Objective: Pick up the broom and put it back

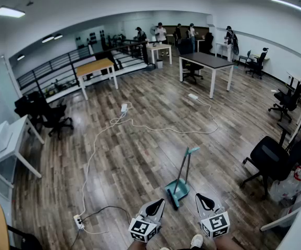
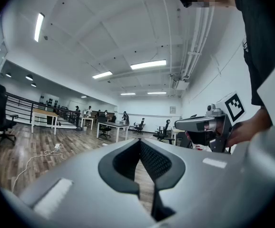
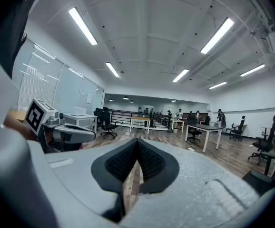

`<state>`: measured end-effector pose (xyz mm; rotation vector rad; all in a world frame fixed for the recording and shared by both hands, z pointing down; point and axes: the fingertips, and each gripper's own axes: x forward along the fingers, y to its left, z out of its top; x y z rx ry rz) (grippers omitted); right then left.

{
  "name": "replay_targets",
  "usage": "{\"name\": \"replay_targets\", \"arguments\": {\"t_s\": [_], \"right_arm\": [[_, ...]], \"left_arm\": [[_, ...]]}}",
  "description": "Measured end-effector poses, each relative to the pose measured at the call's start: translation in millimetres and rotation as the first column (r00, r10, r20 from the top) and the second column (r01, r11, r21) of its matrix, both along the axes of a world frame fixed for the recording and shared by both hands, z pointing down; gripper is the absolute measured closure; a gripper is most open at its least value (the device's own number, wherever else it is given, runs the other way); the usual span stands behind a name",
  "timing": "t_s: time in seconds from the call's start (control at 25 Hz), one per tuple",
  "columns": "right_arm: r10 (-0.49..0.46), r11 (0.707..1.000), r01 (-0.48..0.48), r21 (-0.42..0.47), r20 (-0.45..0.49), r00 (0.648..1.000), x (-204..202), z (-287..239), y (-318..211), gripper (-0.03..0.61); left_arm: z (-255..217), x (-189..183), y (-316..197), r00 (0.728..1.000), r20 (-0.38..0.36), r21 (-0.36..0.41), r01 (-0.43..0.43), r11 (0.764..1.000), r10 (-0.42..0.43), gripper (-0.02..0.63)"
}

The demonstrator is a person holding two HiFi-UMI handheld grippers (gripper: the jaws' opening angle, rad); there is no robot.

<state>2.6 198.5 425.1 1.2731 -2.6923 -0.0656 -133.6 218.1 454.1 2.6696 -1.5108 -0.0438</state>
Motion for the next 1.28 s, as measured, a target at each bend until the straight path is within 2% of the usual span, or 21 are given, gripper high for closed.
{"name": "replay_targets", "arguments": {"t_s": [0.16, 0.56, 1.28], "right_arm": [[0.028, 1.000, -0.028, 0.005, 0.048, 0.998, 1.0, 3.2, 8.1, 0.575], [0.025, 1.000, -0.025, -0.006, 0.077, 0.997, 2.6, 1.4, -11.1, 0.575], [-0.027, 0.998, 0.033, -0.048, 0.121, 0.992, 38.7, 8.8, -149.1, 0.575]], "left_arm": [[-2.9, -2.7, 11.0, 0.999, 0.007, 0.041, -0.033, 0.999, 0.032, 0.595], [-0.2, 1.4, -12.8, 1.000, 0.015, 0.002, -0.025, 1.000, 0.025, 0.595], [-0.9, 42.1, -145.2, 0.998, 0.063, -0.041, 0.032, 0.999, -0.029, 0.595]]}}
